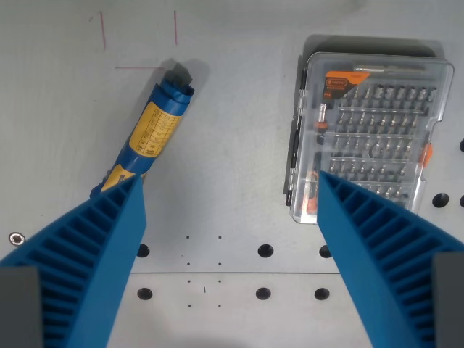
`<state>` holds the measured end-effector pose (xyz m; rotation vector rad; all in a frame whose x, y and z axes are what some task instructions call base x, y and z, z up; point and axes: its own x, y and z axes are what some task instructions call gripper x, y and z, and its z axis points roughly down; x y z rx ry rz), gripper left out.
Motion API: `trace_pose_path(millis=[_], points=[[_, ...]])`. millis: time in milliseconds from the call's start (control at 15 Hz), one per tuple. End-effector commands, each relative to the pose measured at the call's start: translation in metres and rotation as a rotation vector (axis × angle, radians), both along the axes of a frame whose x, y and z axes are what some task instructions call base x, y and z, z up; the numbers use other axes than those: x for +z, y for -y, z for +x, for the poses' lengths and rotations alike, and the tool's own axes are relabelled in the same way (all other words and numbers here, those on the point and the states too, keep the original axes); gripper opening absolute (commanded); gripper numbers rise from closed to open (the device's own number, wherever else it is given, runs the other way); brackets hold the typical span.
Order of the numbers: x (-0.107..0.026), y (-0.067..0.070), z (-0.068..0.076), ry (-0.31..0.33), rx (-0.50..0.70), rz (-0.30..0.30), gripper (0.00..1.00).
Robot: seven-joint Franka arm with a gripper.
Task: Move above the blue bag
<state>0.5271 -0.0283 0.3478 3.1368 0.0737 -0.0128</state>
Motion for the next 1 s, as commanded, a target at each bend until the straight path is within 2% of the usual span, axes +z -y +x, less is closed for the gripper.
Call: trace_pose_path(millis=[67,600,1000], points=[[0.002,0.000,0.000,0.004,0.000,0.000,1.00],[-0.001,-0.001,-0.001,0.007,-0.032,0.000,1.00],[-0.013,-0.007,-0.005,0.039,-0.110,-0.001,1.00]])
